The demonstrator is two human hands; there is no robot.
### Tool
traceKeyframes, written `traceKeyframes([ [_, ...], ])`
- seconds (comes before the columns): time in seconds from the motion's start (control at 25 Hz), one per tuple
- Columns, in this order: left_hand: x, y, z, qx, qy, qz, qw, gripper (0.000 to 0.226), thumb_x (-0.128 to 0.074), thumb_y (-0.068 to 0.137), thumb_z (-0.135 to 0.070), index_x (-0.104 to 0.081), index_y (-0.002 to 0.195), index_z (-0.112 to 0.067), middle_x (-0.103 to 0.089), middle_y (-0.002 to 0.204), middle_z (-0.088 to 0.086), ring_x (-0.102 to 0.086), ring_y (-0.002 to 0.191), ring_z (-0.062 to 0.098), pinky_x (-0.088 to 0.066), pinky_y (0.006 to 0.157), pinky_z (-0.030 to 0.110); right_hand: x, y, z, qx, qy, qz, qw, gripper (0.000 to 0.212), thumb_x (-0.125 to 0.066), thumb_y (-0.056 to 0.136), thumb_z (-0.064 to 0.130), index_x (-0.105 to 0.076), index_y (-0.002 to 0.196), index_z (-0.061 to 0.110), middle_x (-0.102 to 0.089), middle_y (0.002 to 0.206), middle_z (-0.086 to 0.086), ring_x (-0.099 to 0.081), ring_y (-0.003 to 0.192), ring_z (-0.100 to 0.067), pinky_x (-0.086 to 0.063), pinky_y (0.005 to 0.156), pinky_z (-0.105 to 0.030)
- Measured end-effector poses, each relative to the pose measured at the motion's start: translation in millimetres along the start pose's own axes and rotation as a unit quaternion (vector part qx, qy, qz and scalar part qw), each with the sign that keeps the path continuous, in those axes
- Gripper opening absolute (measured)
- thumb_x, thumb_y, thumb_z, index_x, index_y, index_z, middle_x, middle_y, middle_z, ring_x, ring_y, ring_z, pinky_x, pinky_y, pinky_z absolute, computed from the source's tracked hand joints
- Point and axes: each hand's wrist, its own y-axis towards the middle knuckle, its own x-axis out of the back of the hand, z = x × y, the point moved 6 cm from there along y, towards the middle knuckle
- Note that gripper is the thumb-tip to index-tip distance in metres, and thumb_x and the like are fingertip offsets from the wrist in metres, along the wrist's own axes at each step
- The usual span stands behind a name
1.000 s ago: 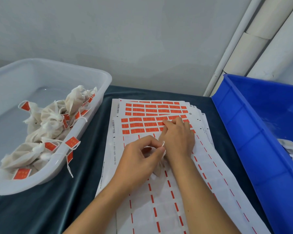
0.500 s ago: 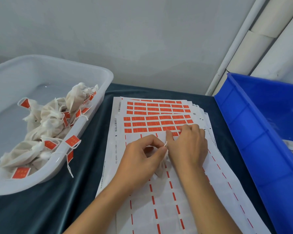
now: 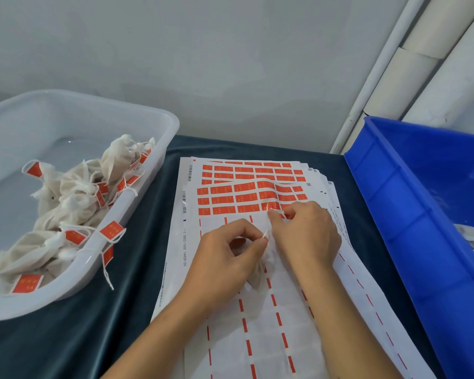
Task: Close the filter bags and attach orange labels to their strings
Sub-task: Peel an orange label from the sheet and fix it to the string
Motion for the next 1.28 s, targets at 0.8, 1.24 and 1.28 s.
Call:
traceKeyframes([
  [0.8, 2.0, -0.7, -1.9, 0.013, -0.003, -0.002, 1.0, 0.013, -0.072, 0.097, -0.031, -0.072, 0.084, -0.034, -0.072, 0.092, -0.023, -0.069, 0.096, 0.004, -0.058, 0.095, 0.028, 2.6, 9.6, 2.6, 0.032, -0.077, 0.04, 0.996, 0.024, -0.069, 0.092, 0.052, -0.071, 0.078, 0.033, -0.066, 0.076, 0.015, -0.048, 0.051, -0.007, -0.027, 0.051, -0.016],
  [1.24, 1.8, -0.9, -2.0, 0.008, -0.005, 0.0, 1.0, 0.012, -0.072, 0.097, -0.031, -0.072, 0.085, -0.034, -0.072, 0.092, -0.022, -0.069, 0.095, 0.002, -0.058, 0.094, 0.028, 1.3, -2.5, 4.4, 0.054, -0.07, -0.015, 0.996, 0.023, -0.066, 0.095, 0.047, -0.075, 0.085, 0.029, -0.076, 0.087, 0.009, -0.041, 0.048, -0.005, -0.026, 0.05, -0.012],
  [1.28, 1.7, -0.8, -1.6, 0.007, -0.005, -0.001, 1.0, 0.012, -0.072, 0.097, -0.031, -0.072, 0.085, -0.035, -0.072, 0.092, -0.023, -0.069, 0.095, 0.002, -0.058, 0.093, 0.027, 1.5, -3.7, 4.5, 0.052, -0.065, -0.018, 0.996, 0.024, -0.066, 0.095, 0.048, -0.075, 0.083, 0.029, -0.076, 0.085, 0.009, -0.042, 0.048, -0.005, -0.026, 0.051, -0.012],
])
